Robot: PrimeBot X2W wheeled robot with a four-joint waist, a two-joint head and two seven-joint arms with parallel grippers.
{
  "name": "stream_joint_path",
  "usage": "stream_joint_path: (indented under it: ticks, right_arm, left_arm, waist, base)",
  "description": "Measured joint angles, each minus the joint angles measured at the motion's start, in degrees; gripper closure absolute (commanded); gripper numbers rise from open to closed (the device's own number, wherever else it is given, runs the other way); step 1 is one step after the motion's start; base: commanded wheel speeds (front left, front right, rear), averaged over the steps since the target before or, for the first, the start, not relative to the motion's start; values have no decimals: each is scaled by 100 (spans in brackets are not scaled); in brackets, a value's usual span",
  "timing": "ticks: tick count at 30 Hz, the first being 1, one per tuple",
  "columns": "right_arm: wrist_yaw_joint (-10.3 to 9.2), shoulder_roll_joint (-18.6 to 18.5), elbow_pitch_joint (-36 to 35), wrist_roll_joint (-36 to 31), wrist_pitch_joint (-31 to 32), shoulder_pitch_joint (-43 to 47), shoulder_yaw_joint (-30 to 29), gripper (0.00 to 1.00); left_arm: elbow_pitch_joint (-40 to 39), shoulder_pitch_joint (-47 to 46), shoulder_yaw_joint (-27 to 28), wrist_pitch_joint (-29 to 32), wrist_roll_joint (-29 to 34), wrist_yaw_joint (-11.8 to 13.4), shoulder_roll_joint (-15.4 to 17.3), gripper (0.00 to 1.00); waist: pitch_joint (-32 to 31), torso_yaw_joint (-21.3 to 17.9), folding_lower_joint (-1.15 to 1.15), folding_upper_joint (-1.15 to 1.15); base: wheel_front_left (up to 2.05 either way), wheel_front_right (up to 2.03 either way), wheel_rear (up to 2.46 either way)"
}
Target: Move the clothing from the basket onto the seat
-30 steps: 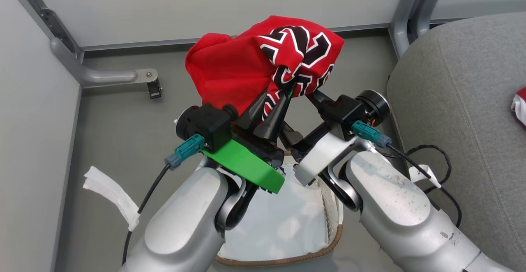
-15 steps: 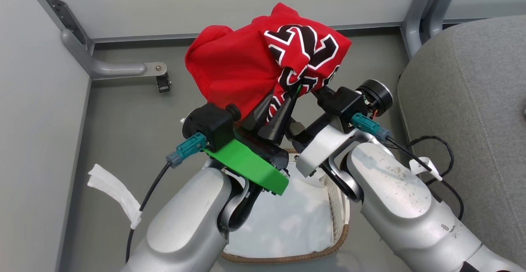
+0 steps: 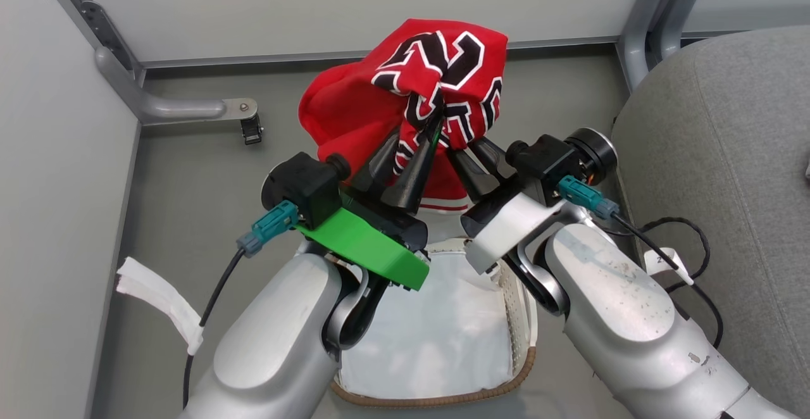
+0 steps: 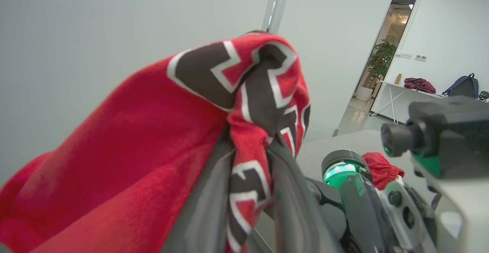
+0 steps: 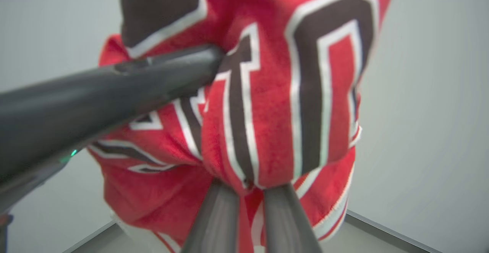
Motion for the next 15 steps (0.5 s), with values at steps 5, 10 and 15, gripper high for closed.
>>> stream_joint_path:
  ticks: [5, 10, 15]
  right_arm:
    - [0, -44, 16, 51, 0, 163, -98, 100]
    - [0, -54, 5, 60, 0, 254, -249, 100]
    - [0, -65, -15, 58, 0, 333, -396, 100]
  left_arm:
    - [70, 51, 138, 0, 145, 0, -15, 0]
    - [155, 119, 268, 0, 345, 0, -36, 0]
    - [244, 151, 308, 0, 394, 0, -52, 0]
  waist:
    - [-26, -86, 0, 0]
    - [-43, -209, 0, 0]
    - [-43, -356, 0, 0]
  base:
    - [0, 0, 0]
    - [0, 0, 0]
    - [0, 0, 0]
